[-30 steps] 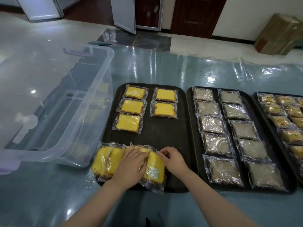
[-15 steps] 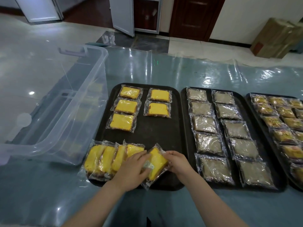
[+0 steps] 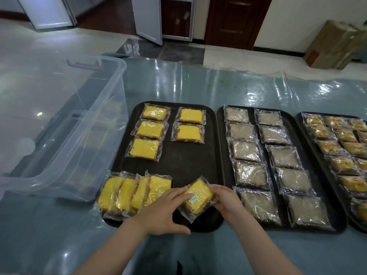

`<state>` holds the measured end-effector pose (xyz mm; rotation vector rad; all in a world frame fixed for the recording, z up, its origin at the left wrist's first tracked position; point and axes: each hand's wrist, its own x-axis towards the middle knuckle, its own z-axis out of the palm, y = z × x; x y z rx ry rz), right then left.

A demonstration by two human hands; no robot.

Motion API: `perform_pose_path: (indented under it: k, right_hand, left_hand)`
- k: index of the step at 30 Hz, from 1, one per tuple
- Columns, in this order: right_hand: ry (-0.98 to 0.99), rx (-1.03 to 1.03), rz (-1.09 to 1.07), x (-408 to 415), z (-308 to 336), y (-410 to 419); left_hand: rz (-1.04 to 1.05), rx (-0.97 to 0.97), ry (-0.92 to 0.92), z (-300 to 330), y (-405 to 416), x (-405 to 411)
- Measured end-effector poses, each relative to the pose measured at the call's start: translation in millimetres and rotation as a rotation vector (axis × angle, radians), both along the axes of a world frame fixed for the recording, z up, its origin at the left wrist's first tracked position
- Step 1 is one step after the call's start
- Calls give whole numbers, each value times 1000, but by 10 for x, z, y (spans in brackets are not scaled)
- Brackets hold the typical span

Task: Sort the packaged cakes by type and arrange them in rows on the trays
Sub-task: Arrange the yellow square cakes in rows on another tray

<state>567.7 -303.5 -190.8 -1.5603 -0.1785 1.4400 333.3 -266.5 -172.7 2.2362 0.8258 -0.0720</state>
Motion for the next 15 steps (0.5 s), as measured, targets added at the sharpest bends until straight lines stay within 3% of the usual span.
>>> perform_pose_path:
  k: [3,9,15]
  right_hand:
    - [17,-5,2,40,8,18]
    - [62,13,-4,48,59,34]
    - [75,41,-8,93,100,38]
  left_hand:
    - [18,160,-12,-44,14,29]
    - [111,445,-216,-68,76,82]
    - [157,485,-300,22,95,165]
